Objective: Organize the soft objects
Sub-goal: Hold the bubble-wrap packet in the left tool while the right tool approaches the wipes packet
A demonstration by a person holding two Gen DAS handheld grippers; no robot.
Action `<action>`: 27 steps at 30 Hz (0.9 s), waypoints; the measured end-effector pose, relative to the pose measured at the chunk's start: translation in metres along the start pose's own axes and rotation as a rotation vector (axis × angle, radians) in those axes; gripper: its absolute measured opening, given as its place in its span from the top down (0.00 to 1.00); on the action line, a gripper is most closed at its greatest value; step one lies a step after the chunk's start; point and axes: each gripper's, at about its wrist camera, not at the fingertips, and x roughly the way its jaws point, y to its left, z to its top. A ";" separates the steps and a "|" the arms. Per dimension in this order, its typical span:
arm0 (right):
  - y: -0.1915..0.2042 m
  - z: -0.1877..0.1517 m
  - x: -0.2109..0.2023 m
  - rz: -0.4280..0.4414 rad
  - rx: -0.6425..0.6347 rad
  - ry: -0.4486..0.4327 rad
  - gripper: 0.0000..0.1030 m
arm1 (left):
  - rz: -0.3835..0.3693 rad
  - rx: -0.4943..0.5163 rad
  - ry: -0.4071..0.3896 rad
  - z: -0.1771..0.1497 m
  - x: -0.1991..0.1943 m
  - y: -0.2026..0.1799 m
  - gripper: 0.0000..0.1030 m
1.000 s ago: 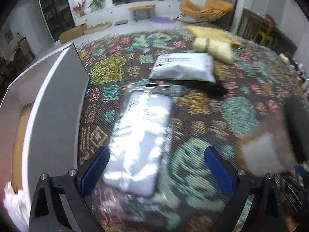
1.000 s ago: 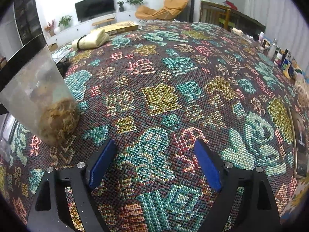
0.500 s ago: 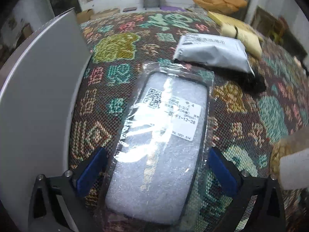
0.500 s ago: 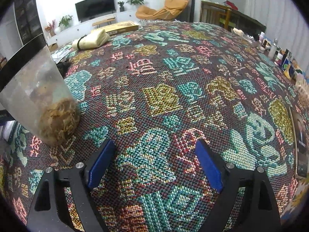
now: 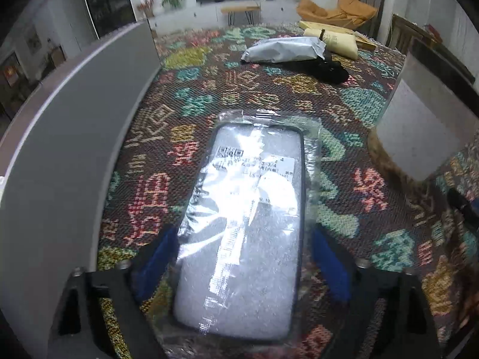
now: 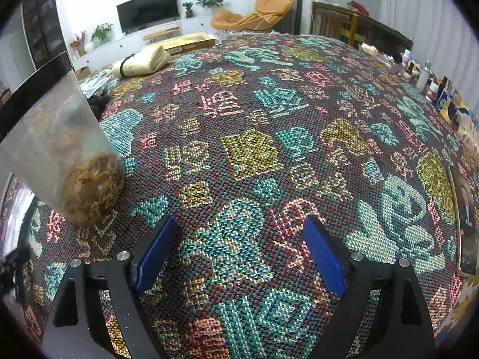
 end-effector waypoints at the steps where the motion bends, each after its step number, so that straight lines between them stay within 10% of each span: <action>1: 0.000 0.000 0.000 0.000 0.000 0.000 0.13 | 0.007 -0.007 -0.005 0.001 0.003 0.003 0.01; 27: 0.001 0.000 0.000 -0.002 -0.005 0.002 0.12 | -0.044 -0.059 -0.069 0.000 0.011 0.016 0.00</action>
